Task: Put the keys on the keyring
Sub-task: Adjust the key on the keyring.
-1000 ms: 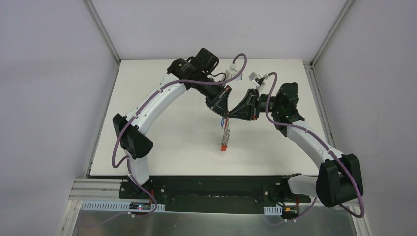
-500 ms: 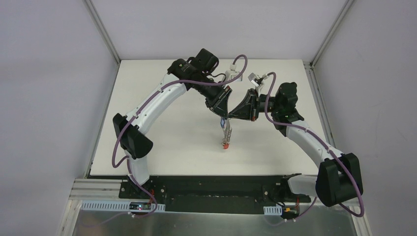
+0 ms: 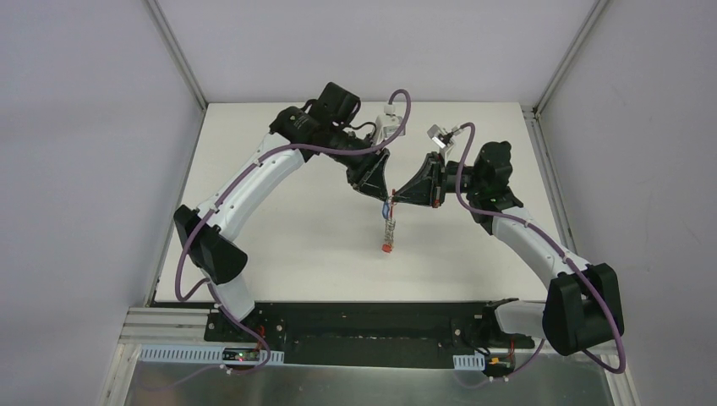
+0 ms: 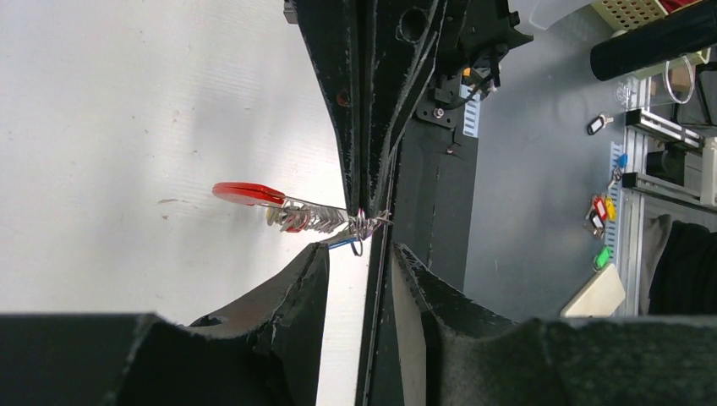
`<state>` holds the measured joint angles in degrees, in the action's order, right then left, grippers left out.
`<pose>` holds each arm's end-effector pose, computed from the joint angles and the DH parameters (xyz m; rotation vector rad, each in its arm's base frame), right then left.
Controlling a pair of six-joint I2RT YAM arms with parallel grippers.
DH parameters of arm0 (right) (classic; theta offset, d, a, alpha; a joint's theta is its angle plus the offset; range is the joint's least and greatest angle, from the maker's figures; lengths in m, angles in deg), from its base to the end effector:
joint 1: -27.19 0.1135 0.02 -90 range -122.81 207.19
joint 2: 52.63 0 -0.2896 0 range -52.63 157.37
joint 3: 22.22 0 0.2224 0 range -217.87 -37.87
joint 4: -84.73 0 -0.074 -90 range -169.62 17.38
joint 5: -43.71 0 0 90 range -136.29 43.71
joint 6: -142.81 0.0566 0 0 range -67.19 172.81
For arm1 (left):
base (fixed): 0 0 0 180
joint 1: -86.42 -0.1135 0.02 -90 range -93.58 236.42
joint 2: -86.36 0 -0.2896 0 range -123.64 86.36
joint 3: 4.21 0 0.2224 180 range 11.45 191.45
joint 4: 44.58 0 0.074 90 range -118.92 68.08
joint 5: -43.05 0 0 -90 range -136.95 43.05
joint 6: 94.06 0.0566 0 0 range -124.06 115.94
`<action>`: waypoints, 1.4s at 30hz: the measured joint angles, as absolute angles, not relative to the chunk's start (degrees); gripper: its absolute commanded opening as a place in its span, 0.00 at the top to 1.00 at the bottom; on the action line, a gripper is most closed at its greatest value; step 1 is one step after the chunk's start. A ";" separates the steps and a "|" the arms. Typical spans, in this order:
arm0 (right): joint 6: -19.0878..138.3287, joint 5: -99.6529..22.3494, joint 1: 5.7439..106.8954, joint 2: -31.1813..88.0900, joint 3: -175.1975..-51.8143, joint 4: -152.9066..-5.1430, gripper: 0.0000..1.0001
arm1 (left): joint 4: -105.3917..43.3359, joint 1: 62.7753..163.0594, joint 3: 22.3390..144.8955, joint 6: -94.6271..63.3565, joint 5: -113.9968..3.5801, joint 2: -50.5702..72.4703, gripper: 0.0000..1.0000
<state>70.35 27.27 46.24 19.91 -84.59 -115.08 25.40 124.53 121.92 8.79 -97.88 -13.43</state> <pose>0.2099 0.1299 0.3656 -1.1428 1.2572 1.3758 0.2466 -0.2493 0.4219 1.3807 1.8319 -1.2550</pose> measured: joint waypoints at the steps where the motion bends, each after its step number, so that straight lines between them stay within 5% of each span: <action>1: 70.54 27.16 46.13 19.91 -84.59 -115.08 1.00 | 24.96 124.53 121.49 9.11 -97.93 -13.15 0.65; 26: 73.21 26.70 45.76 21.09 -85.47 -115.35 1.00 | 13.40 124.57 106.89 25.66 -102.17 -9.08 0.56; 37: 73.32 26.68 45.65 21.15 -85.47 -115.35 1.00 | 12.27 124.55 105.53 26.97 -104.38 -9.10 0.81; 42: 73.32 26.65 45.37 21.15 -85.47 -115.35 1.00 | 11.92 124.55 104.77 26.40 -105.40 -9.26 1.00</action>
<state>73.32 26.65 45.37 21.15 -85.47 -115.35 11.92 124.55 104.77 26.40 -105.40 -9.26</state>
